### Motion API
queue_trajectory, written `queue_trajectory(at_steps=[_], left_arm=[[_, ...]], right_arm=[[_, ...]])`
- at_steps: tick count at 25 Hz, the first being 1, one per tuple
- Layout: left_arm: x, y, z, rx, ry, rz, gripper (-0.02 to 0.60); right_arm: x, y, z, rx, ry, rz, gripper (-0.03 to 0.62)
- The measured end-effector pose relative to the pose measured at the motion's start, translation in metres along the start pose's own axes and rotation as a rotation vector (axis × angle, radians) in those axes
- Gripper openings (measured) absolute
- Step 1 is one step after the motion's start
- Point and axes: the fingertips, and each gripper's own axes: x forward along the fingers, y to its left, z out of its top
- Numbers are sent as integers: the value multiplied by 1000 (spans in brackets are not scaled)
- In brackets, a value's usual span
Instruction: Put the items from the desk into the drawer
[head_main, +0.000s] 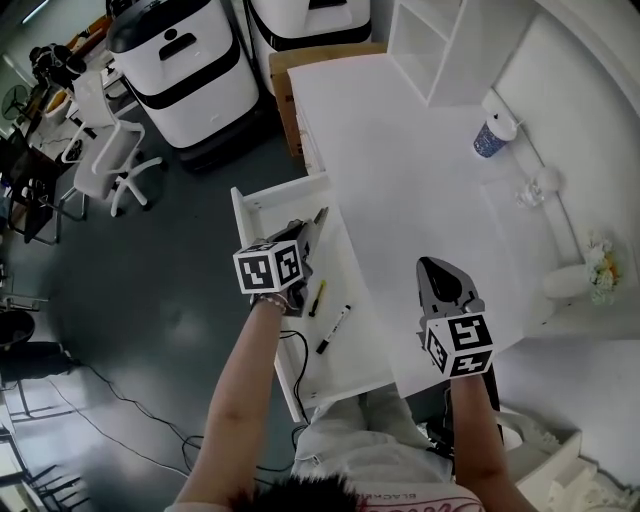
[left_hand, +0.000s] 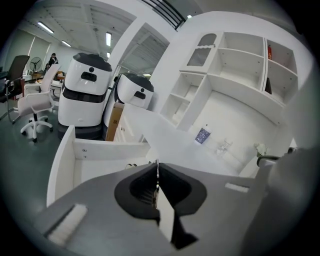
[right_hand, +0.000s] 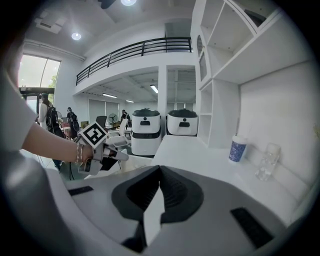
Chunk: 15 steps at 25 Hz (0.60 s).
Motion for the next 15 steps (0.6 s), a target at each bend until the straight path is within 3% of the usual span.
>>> queue_trajectory(at_steps=[9,15], left_arm=[[39,33,-36,-69,66,15,14],[53,52,-50,-74,80,25,14]], right_arm=[[14,-9,-20,13,48,-16,8],[24,-6,-34,22,81,-15,8]])
